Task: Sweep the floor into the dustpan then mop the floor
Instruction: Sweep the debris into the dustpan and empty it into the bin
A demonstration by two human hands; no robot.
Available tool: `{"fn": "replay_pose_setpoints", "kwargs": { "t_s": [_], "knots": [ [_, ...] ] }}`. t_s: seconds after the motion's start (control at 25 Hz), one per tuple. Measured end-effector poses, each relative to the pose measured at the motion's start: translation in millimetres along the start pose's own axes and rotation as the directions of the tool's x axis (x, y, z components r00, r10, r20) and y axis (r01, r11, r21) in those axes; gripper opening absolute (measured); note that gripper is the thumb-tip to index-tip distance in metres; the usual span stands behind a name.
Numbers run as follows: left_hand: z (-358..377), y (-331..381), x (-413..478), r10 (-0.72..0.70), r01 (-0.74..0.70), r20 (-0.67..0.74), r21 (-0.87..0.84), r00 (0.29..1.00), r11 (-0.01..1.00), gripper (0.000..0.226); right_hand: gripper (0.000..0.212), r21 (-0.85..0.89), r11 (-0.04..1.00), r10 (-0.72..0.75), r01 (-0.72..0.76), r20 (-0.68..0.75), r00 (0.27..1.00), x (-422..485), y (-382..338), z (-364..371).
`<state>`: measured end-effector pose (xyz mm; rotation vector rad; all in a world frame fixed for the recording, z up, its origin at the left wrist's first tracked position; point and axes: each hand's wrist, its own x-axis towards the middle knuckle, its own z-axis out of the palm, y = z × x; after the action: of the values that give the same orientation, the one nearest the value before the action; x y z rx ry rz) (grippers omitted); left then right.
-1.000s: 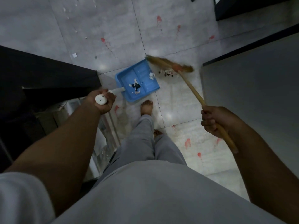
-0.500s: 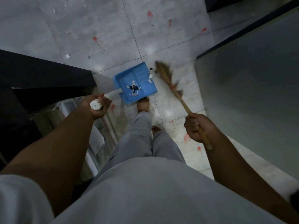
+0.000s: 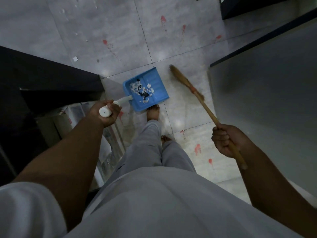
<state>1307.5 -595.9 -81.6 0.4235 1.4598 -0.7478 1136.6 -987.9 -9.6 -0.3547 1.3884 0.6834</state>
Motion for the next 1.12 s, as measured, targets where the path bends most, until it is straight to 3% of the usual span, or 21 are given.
{"fn": "replay_pose_setpoints", "kwargs": {
  "t_s": [0.2,0.4,0.68,1.12],
  "knots": [
    [-5,-2,1,-0.009,0.009,0.012,-0.027,1.000,1.000,0.046,0.035,-0.047,0.997,0.067,-0.068,-0.011,0.998,29,27,32],
    [-3,-1,-1,-0.058,0.058,0.026,-0.024,0.998,0.998,0.046,0.039,-0.051,0.989,0.139,-0.136,0.045,0.989,-4,45,15],
    [13,10,-20,-0.100,0.103,0.096,-0.025,0.990,0.994,0.024,0.036,-0.072,0.997,0.017,-0.017,-0.003,1.000,-55,16,27],
    [69,32,-73,-0.047,0.045,0.188,0.018,0.981,0.999,0.031,0.037,-0.074,0.981,-0.177,0.182,0.068,0.982,-76,-38,97]
  ]
}}
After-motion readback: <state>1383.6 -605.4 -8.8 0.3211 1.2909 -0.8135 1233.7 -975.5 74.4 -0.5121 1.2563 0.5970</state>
